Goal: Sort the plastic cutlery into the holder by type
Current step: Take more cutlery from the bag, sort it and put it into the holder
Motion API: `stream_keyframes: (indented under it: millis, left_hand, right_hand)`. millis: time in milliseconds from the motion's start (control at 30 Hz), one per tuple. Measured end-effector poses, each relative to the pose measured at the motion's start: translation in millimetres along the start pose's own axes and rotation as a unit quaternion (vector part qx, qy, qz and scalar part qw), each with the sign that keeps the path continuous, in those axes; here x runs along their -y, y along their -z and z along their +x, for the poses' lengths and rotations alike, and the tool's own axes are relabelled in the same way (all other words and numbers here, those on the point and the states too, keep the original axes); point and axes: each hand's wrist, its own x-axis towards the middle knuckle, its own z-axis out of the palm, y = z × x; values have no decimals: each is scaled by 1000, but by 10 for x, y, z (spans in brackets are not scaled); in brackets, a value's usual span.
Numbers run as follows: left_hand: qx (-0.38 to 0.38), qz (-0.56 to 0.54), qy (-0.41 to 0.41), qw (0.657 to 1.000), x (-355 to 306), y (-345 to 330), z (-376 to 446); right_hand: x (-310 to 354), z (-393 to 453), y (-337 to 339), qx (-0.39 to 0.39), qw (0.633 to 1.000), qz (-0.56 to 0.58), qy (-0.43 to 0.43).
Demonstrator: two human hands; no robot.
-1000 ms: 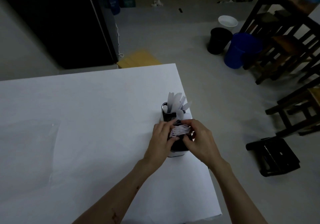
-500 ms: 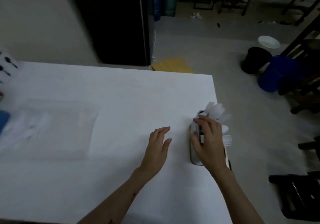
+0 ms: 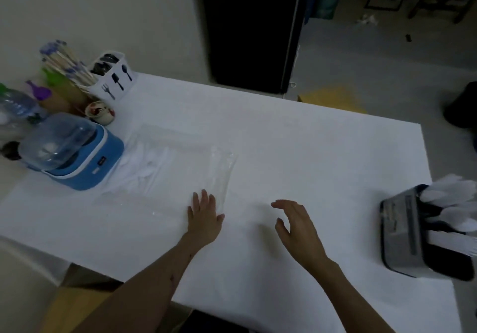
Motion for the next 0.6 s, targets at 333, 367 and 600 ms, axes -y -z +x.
stream_keyframes:
  millis: [333,367,600]
  left_hand:
    - [-66,164,-84,981,164,-133,-16]
    - [-69,165,-85,980,150,-114,-42]
    - [-63,50,-64,995,-153,-235,-423]
  right_hand:
    - [307,246,-574,42,961,182,-205]
    - [307,257,-605,45,958,182,-216]
    - [288,267,-618,63,935,183,-299]
